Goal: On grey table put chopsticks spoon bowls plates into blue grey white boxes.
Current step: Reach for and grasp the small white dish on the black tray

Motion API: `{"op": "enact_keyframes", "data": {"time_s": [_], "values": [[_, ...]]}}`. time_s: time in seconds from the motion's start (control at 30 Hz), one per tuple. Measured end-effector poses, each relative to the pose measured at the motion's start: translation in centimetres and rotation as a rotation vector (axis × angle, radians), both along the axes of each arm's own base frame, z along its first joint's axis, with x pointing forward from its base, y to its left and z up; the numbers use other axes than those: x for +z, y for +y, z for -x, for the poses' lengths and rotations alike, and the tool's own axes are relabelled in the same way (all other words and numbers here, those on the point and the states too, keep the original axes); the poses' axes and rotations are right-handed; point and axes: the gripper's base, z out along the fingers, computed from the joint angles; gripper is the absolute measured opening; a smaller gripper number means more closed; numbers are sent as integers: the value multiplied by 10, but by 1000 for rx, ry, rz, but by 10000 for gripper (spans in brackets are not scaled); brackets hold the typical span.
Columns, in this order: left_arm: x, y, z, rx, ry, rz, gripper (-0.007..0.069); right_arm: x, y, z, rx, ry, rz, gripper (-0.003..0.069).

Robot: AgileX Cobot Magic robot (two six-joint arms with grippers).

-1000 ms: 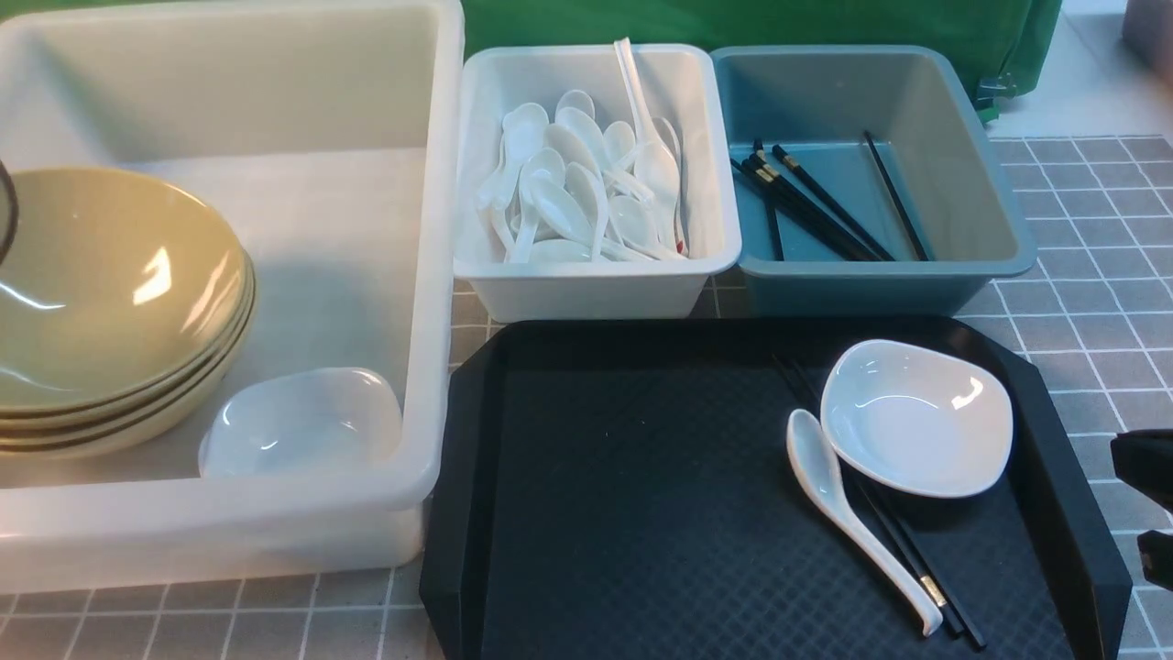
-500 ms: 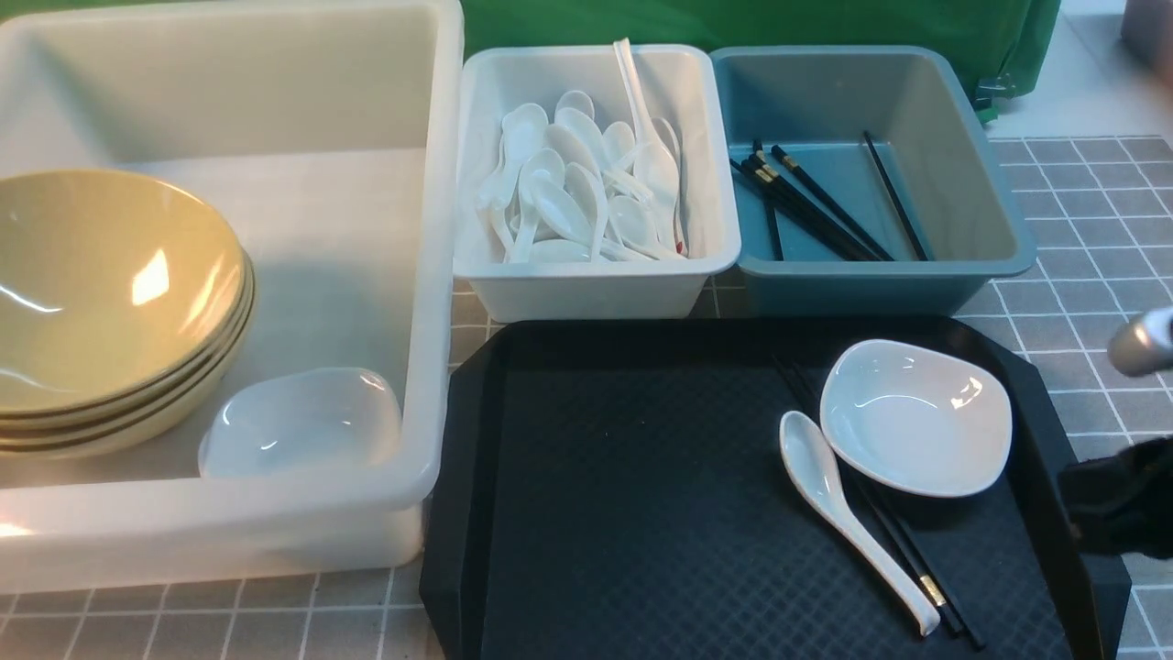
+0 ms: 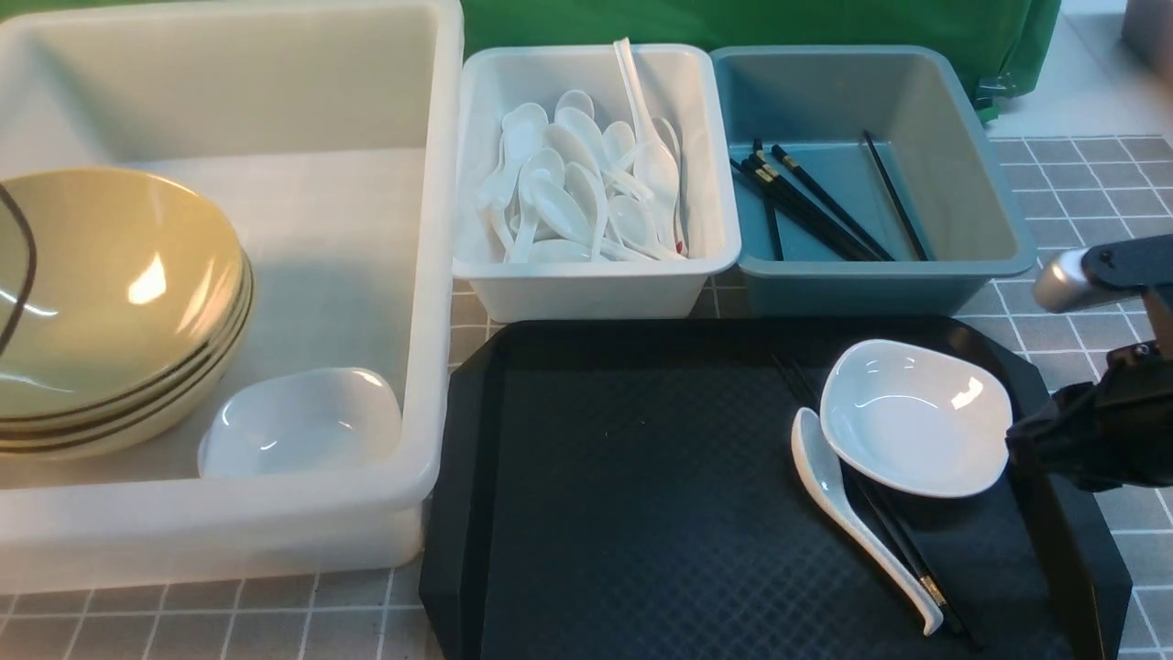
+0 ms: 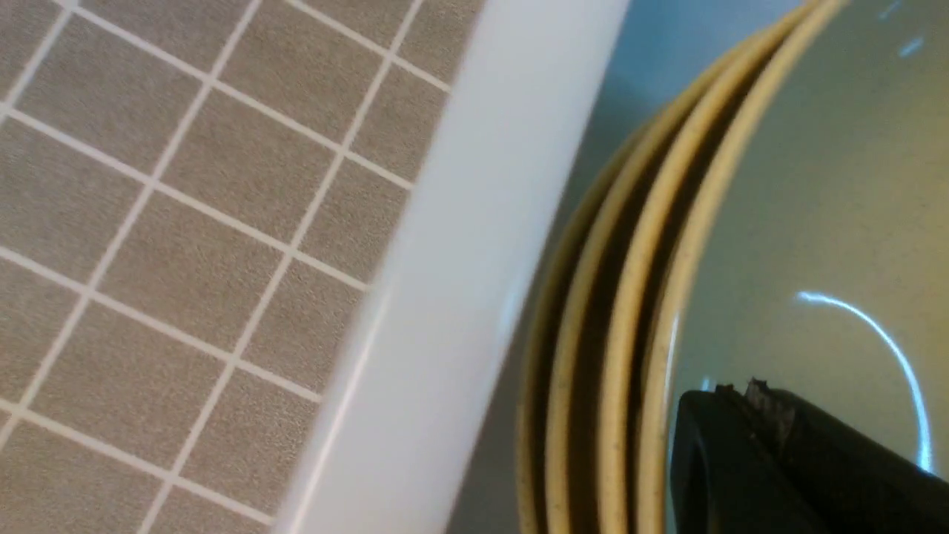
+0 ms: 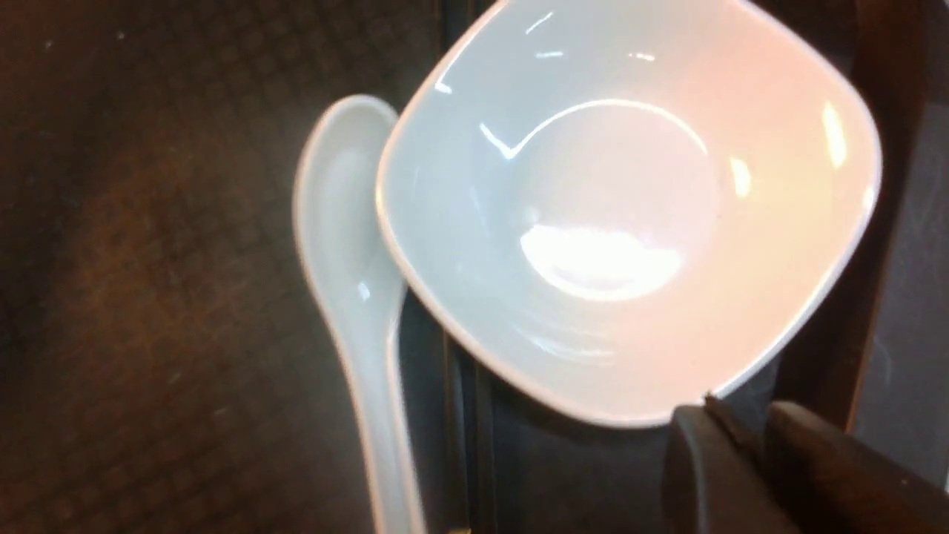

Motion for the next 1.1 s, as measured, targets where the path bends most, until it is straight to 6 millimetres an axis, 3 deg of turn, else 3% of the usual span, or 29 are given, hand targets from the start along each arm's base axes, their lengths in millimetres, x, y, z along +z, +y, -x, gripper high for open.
{"op": "enact_keyframes", "data": {"time_s": [0.1,0.2,0.3,0.37,0.5,0.67,0.73,0.87,1.0,1.1], "values": [[-6,-1,-1,4,10,19,-9,-4,1,-7,-10,11,-5,131],[2,-16,-2,-48,-29,78,-8,-13,6,-19,9,29,1,131],[26,-38,-1,-137,-115,68,-8,-20,15,-29,49,43,13,131],[58,-70,5,-249,-227,46,-8,-27,25,-38,96,59,27,131],[112,-130,37,-470,-392,-23,-8,-43,46,-55,193,84,59,136],[141,-176,88,-656,-489,-84,-8,-58,75,-68,259,111,64,162],[138,-182,98,-683,-488,-92,-8,-57,81,-70,276,110,62,176],[112,-188,136,-696,-462,-125,-8,-38,94,-75,328,116,57,276],[74,-186,162,-636,-459,-150,-8,-18,68,-81,336,111,159,405],[51,-185,173,-587,-472,-161,-8,-15,40,-90,254,98,195,456]]}}
